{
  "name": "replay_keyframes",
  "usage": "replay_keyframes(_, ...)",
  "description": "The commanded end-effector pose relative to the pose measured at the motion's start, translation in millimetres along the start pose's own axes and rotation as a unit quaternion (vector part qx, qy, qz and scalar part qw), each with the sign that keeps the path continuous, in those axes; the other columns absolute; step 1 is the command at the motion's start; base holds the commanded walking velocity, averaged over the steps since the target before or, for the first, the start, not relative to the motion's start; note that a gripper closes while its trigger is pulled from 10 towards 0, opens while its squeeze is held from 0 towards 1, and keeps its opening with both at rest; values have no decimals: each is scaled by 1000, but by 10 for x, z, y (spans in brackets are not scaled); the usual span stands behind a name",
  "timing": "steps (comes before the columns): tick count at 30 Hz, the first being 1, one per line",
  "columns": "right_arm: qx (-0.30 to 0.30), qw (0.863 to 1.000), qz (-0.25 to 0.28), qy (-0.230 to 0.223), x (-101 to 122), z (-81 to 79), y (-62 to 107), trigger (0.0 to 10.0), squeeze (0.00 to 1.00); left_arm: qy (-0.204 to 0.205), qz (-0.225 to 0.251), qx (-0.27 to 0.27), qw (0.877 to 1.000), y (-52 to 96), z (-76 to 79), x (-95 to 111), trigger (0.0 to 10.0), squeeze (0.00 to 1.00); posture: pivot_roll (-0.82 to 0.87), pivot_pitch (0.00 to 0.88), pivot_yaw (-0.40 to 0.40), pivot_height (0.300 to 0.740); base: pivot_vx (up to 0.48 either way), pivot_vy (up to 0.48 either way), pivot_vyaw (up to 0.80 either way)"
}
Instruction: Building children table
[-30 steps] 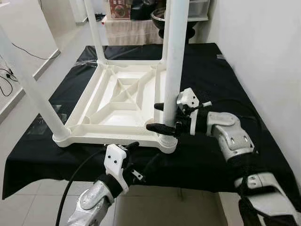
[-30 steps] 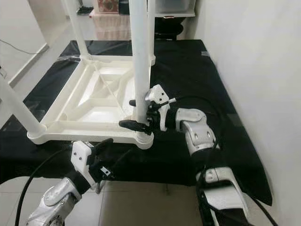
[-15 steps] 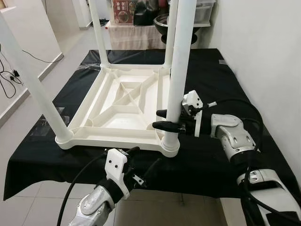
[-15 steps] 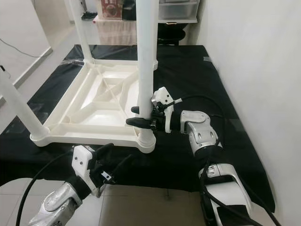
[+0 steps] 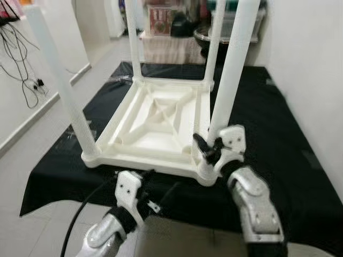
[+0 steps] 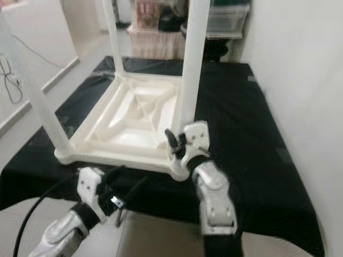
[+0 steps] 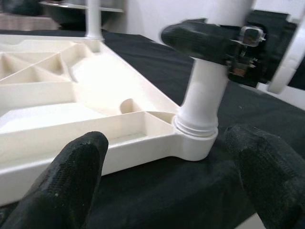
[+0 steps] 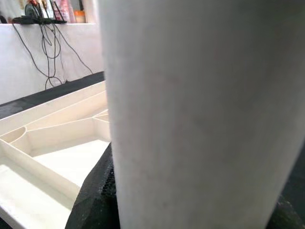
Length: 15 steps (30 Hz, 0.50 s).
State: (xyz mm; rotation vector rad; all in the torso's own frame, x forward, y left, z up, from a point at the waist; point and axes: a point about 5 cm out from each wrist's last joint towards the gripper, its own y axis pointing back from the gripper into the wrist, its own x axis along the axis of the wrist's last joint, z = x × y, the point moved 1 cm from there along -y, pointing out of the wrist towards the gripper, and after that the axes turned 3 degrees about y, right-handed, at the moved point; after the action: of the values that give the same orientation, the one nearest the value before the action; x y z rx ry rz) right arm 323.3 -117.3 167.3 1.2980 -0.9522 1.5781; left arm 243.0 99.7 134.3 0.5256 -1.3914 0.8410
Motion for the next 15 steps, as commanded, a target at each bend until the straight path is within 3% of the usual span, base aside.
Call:
replay_keyframes(1,38,995,-89,19,-389,-131,11,0,0,6,-7,-13,1000,-13,-2,-27,10000,0,-54,89,10,740,0,0,0)
replay_keyframes(5,60,994,-89,18,-403,-164,-33,0,0,5,-9,-14,1000,-27,-12,-38,10000,0,-55,80,16,740,0,0,0)
replay_keyframes(6,56,994,-93,18,-410,-139,-45,10000,0,4,-7,-9,1000,-25,-27,-36,10000,0,-53,78,17,740,0,0,0)
replay_keyframes(7,51,995,-86,5,-372,-118,-48,10000,0,3,-6,-5,1000,-23,-38,-36,10000,0,-49,76,18,740,0,0,0)
replay_keyframes(8,60,996,-69,-13,-311,-94,-70,10000,863,2,-6,-3,1000,-22,-45,-38,10000,0,-50,70,22,740,0,0,0)
replay_keyframes(10,60,996,-60,-25,-256,-93,-71,10000,863,2,-6,-2,1000,-21,-49,-39,10000,0,-51,69,22,740,0,0,0)
replay_keyframes(11,95,994,-34,-38,-141,-100,-98,10000,1000,3,-7,-4,1000,-24,-47,-42,10000,0,-54,67,23,740,0,0,0)
replay_keyframes(13,120,992,-18,-44,-65,-108,-114,10000,1000,3,-8,-6,1000,-26,-46,-44,10000,0,-55,67,22,740,0,0,0)
replay_keyframes(15,229,972,22,-48,141,-70,-136,10000,1000,4,-9,-10,1000,-34,-35,-45,10000,0,-49,68,21,740,0,0,0)
